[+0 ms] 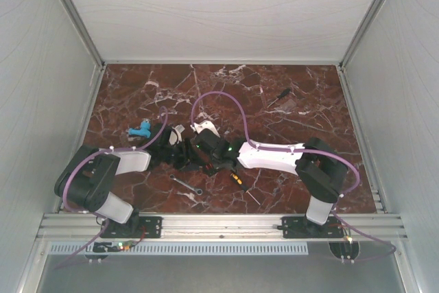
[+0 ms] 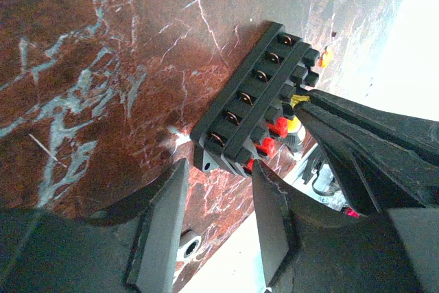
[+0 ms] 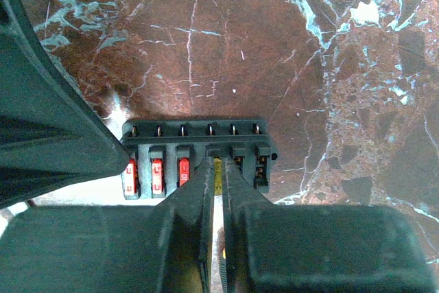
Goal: Snap on the fuse box
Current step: Install the fuse at the fuse box base.
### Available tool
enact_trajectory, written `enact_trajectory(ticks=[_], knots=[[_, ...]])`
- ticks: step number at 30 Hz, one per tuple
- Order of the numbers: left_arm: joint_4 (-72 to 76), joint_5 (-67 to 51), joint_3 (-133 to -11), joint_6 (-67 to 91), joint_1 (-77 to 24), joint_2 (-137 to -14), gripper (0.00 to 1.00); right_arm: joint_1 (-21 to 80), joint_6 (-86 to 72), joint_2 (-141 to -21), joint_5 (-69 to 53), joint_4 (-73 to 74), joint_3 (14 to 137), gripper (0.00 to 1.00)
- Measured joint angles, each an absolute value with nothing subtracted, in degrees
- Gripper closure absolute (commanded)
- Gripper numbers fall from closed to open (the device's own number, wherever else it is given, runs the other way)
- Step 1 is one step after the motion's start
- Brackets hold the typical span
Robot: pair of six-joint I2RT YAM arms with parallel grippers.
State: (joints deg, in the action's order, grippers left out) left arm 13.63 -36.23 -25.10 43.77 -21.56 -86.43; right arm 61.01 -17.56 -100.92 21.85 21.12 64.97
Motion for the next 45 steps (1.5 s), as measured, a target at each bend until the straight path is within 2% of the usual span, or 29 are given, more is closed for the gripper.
enact_trajectory(ticks=[16,25,35,45], knots=[[13.63,-36.23,-25.10,43.77,-21.56,-86.41,0.58,61.89,-15.70,-99.57,23.16,15.53,61.19,1.00],[13.47,-36.18,-25.10,43.75,-21.56,-86.28,0.57,61.89,-15.31,-99.09,21.65,15.70,60.97,0.89],[13.23,-36.14,-25.10,43.70,-21.69,-86.19,0.57,61.63,-15.44,-98.98,20.32,17.72,60.99,0.87],[11.64,-35.88,-25.61,43.07,-21.80,-85.91,0.56,60.45,-15.79,-97.32,18.83,19.31,61.17,0.72]])
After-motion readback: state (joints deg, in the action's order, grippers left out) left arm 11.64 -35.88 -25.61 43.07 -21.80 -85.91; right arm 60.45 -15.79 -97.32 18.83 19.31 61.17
